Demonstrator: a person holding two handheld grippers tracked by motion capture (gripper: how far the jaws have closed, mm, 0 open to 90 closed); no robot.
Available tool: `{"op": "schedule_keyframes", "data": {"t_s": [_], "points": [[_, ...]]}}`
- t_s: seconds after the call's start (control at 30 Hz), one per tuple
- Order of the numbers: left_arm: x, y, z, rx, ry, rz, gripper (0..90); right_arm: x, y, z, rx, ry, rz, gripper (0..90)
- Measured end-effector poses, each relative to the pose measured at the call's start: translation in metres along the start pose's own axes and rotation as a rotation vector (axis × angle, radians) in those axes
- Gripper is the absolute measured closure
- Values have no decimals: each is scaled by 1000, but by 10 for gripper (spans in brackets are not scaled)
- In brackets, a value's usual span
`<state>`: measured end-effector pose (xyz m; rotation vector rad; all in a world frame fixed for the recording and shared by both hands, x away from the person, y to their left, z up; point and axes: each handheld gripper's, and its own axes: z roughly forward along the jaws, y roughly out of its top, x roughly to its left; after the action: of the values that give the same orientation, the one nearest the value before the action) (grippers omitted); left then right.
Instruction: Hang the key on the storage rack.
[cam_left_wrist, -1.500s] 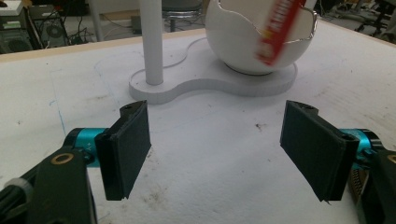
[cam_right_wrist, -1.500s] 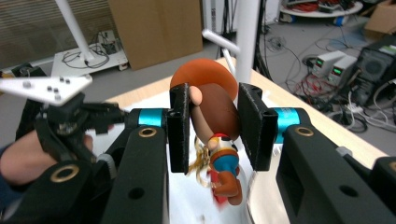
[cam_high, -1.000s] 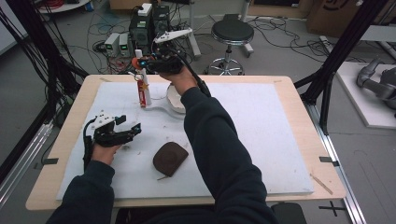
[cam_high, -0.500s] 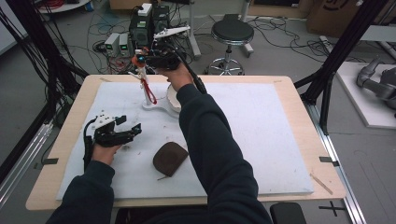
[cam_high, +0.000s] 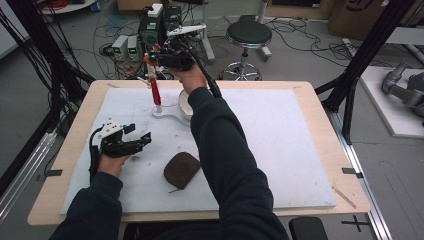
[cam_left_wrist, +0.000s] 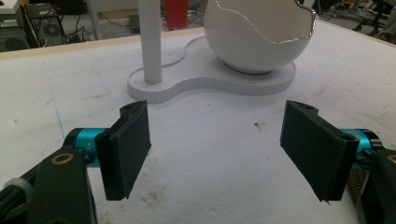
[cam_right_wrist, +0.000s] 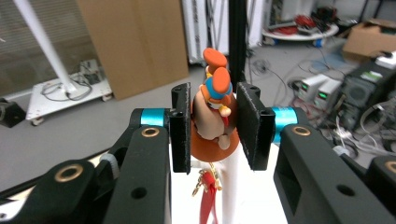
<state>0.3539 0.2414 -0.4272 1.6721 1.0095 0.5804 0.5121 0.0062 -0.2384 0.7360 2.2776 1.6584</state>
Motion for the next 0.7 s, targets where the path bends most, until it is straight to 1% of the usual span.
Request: {"op": "schedule_keyframes", "data": {"t_s": [0.07, 0.1, 0.13, 0.2, 0.23, 0.27, 0.3, 0.33, 0.37, 0.47, 0.5, 0.53, 0.57, 0.6, 0.63, 0.67, 0.7], "points": [[0, 0, 0, 0, 0, 0, 243, -2, -3, 0, 3, -1, 1, 688], [0, 0, 0, -2, 1, 2, 243, -5, -10, 0, 25, -14, -4, 687], [0, 0, 0, -2, 1, 2, 243, -5, -10, 0, 25, -14, -4, 687], [0, 0, 0, 1, -1, 0, 243, -9, -19, -2, 47, -24, -3, 687], [0, 0, -1, 6, -1, 5, 243, -14, -28, -5, 62, -27, 4, 687], [0, 0, 0, 4, 0, 3, 243, -14, -28, -5, 62, -27, 4, 687], [0, 0, 0, 6, 0, 4, 243, -19, -37, -9, 78, -29, 9, 686], [0, 0, 0, 7, 1, 4, 243, -21, -42, -10, 86, -27, 9, 685], [0, 0, 0, 7, 1, 5, 243, -21, -42, -10, 86, -27, 9, 685], [-1, 0, 0, 7, 4, 5, 245, -25, -56, -16, 108, -20, 18, 677], [-1, -1, 0, 11, 3, 8, 245, -28, -64, -23, 101, -9, 29, 678], [-1, -1, 0, 13, 2, 9, 245, -28, -64, -23, 101, -9, 29, 678], [-1, -1, 0, 13, 2, 9, 245, -30, -67, -29, 92, -3, 36, 670], [-1, -1, 0, 14, 2, 8, 246, -35, -74, -42, 71, -9, 51, 643], [-1, -2, -1, 14, 1, 11, 246, -35, -74, -42, 71, -9, 51, 643], [-1, -2, -1, 13, 1, 6, 248, -38, -77, -50, 68, -13, 54, 642], [-1, -2, -1, 13, 1, 6, 250, -44, -85, -68, 67, -26, 54, 622]]}}
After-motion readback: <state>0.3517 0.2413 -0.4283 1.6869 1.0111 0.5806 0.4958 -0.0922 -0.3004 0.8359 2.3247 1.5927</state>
